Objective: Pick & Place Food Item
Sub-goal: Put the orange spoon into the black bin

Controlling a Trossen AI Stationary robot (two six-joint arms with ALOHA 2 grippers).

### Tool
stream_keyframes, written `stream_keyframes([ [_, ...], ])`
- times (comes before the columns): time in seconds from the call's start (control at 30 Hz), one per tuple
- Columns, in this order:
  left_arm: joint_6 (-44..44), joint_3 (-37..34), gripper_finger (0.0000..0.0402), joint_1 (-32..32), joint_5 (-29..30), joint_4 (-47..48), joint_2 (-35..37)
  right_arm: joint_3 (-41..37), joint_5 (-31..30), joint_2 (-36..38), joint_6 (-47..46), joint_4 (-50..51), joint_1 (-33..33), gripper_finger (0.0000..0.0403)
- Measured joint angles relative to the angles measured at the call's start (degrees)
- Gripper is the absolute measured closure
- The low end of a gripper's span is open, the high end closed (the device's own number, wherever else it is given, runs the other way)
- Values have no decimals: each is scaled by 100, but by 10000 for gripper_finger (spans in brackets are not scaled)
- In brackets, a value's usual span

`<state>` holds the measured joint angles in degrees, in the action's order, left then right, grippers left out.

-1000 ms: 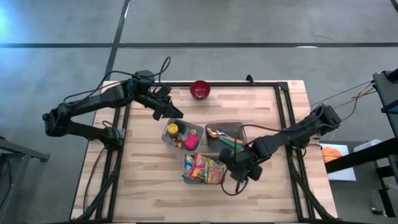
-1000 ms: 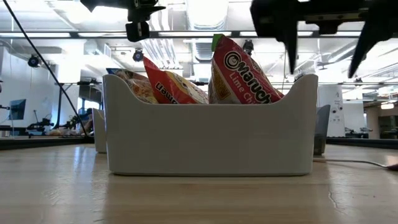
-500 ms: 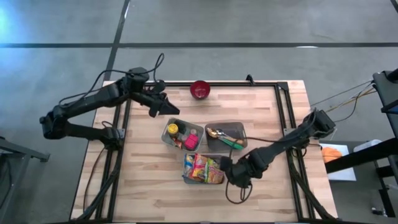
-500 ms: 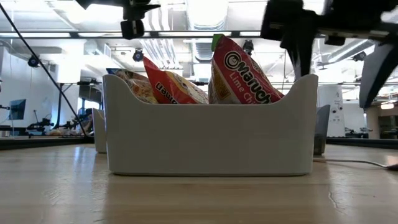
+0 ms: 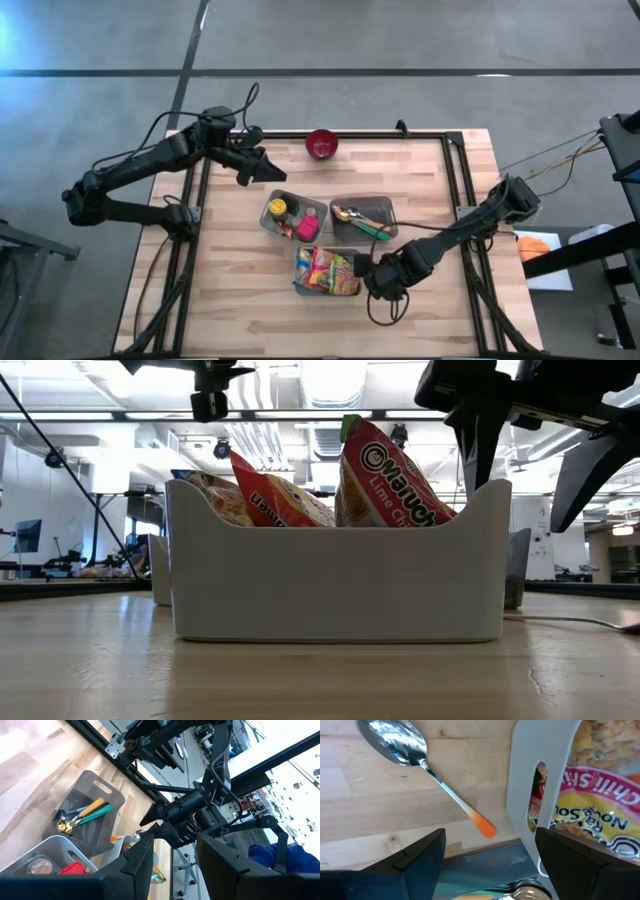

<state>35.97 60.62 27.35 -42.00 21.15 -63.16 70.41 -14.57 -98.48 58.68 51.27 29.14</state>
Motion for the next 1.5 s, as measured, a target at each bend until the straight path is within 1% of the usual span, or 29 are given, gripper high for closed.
stream_keyframes([
  [0.1,0,-13,249,0,0,-6,-2,0,-2,0,108,-1,1,96],
  [0.5,2,-225,249,0,2,119,-4,12,-6,2,3,-192,-4,96],
  [0.6,6,-281,249,0,0,133,-2,31,-197,2,19,-933,-6,96],
  [0.67,10,-295,249,0,3,238,-6,48,-197,21,-241,-1009,-4,96],
  [0.73,20,-295,249,0,2,271,-4,50,-201,24,-445,-851,-4,96],
  [0.87,20,-295,249,-4,2,296,-6,42,245,26,-372,-439,-4,96],
  [1.0,20,-295,249,-4,2,295,-4,31,1049,23,-176,-235,-4,96],
  [1.07,18,-295,249,-4,1,293,-4,-23,1317,17,-16,-157,-4,96],
  [1.33,17,-295,249,-4,2,293,-4,-97,1354,-8,492,202,-31,96],
  [1.5,15,-295,249,-4,2,293,-4,-219,1348,-251,889,224,-149,96],
])
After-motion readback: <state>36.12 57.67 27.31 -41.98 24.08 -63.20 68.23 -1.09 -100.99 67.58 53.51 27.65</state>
